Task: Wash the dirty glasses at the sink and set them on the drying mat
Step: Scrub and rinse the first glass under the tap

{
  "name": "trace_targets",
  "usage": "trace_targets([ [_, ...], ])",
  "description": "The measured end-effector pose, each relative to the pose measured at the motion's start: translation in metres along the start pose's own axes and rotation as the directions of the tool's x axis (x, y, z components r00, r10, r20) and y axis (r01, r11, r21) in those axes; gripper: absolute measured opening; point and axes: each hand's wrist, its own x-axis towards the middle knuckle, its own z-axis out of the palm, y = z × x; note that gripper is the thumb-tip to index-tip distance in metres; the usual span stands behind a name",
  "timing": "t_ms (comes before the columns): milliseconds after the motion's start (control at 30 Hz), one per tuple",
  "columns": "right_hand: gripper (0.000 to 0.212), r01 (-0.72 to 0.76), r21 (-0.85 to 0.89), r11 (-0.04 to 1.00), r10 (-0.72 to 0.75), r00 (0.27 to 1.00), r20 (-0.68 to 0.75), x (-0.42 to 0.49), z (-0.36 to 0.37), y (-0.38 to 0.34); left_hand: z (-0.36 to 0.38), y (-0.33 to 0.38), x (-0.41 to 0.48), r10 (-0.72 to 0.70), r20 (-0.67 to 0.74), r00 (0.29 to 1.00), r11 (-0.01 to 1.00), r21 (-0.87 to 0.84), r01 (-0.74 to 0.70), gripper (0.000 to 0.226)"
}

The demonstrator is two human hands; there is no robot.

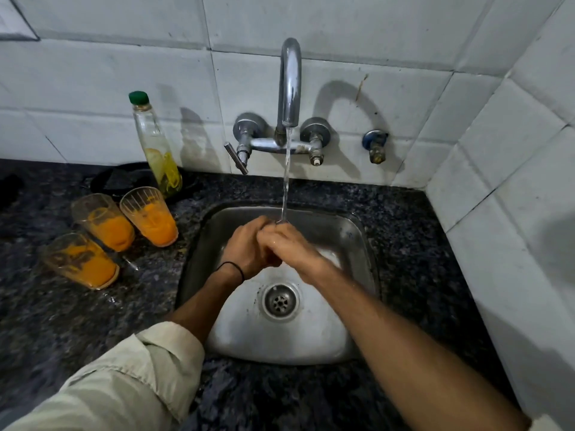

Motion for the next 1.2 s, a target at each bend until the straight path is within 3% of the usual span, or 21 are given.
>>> trace_targets([
  [33, 0.022, -0.024, 0.173, 0.985, 0.053, 0.984, -0.168, -0.002, 0.011, 0.001, 0.0, 0.004, -0.002, -0.025, -0.031, 0.999, 0.994, 0.106, 0.028, 0.049],
  [100, 0.03, 0.007, 0.373, 0.928, 0.173, 0.878, -0.446, -0.002, 0.032, 0.01, 0.002, 0.017, -0.005, 0.002, -0.03, 1.0, 0.933, 0.361, 0.009, 0.039],
  [167, 0.034, 0.018, 0.52, 0.854, 0.333, 0.749, -0.572, 0.002, 0.036, 0.018, 0.006, 0.033, -0.008, -0.002, 0.049, 0.999, 0.818, 0.575, -0.026, 0.037],
  [233, 0.028, -0.055, 0.733, 0.678, 0.506, 0.758, -0.411, 0.011, 0.028, 0.026, 0.004, 0.046, -0.007, -0.105, 0.136, 0.985, 0.713, 0.7, -0.021, 0.042],
  [300, 0.021, -0.17, 0.808, 0.564, 0.549, 0.808, -0.213, 0.015, 0.024, 0.036, -0.008, 0.053, -0.002, -0.226, 0.255, 0.94, 0.693, 0.72, -0.029, 0.044],
  [400, 0.022, -0.271, 0.717, 0.642, 0.491, 0.864, -0.113, 0.011, 0.023, 0.051, -0.028, 0.043, 0.006, -0.324, 0.542, 0.776, 0.865, 0.501, 0.011, 0.036],
  [467, 0.02, -0.251, 0.663, 0.705, 0.394, 0.916, -0.072, 0.009, 0.022, 0.057, -0.032, 0.028, 0.002, -0.334, 0.71, 0.62, 0.942, 0.232, 0.242, 0.031],
  [533, 0.018, -0.228, 0.598, 0.768, 0.308, 0.951, -0.033, 0.007, 0.022, 0.061, -0.027, 0.009, -0.007, -0.248, 0.824, 0.51, 0.844, -0.075, 0.532, 0.026],
  [600, 0.022, -0.172, 0.452, 0.875, 0.219, 0.974, -0.053, 0.008, 0.022, 0.063, -0.02, -0.005, -0.019, -0.157, 0.861, 0.483, 0.681, -0.26, 0.685, 0.025],
  [667, 0.026, -0.129, 0.281, 0.951, 0.153, 0.986, -0.064, 0.01, 0.022, 0.063, -0.008, -0.012, -0.029, -0.182, 0.803, 0.567, 0.645, -0.338, 0.686, 0.025],
  [733, 0.031, -0.123, 0.056, 0.991, 0.129, 0.984, -0.123, 0.013, 0.025, 0.059, 0.009, -0.011, -0.033, -0.272, 0.601, 0.751, 0.791, -0.305, 0.53, 0.023],
  [767, 0.035, -0.135, -0.09, 0.987, 0.117, 0.976, -0.181, 0.014, 0.027, 0.056, 0.019, -0.008, -0.033, -0.283, 0.465, 0.839, 0.888, -0.204, 0.413, 0.024],
  [833, 0.044, -0.137, -0.325, 0.936, 0.028, 0.947, -0.319, 0.015, 0.031, 0.048, 0.032, 0.005, -0.037, -0.224, 0.19, 0.956, 0.966, -0.089, 0.244, 0.02],
  [867, 0.046, -0.105, -0.395, 0.913, -0.046, 0.934, -0.354, 0.013, 0.03, 0.043, 0.033, 0.01, -0.039, -0.195, 0.12, 0.974, 0.957, -0.193, 0.215, 0.017],
  [933, 0.048, 0.011, -0.472, 0.882, -0.173, 0.937, -0.303, 0.007, 0.015, 0.032, 0.025, 0.015, -0.04, -0.137, 0.185, 0.973, 0.845, -0.491, 0.212, 0.022],
  [1000, 0.049, 0.155, -0.374, 0.914, -0.216, 0.968, -0.127, 0.001, -0.006, 0.025, 0.009, 0.012, -0.041, -0.004, 0.382, 0.924, 0.656, -0.697, 0.291, 0.025],
  [1067, 0.049, 0.204, -0.211, 0.956, -0.211, 0.978, -0.01, -0.009, -0.017, 0.018, 0.0, 0.006, -0.041, 0.112, 0.505, 0.856, 0.512, -0.768, 0.386, 0.021],
  [1133, 0.051, 0.191, -0.277, 0.942, -0.226, 0.969, -0.102, -0.013, -0.014, 0.012, 0.003, 0.008, -0.039, 0.075, 0.472, 0.878, 0.557, -0.75, 0.356, 0.019],
  [1200, 0.05, 0.093, -0.481, 0.872, -0.25, 0.929, -0.274, -0.016, -0.003, 0.008, 0.014, 0.016, -0.036, -0.089, 0.301, 0.95, 0.734, -0.625, 0.267, 0.014],
])
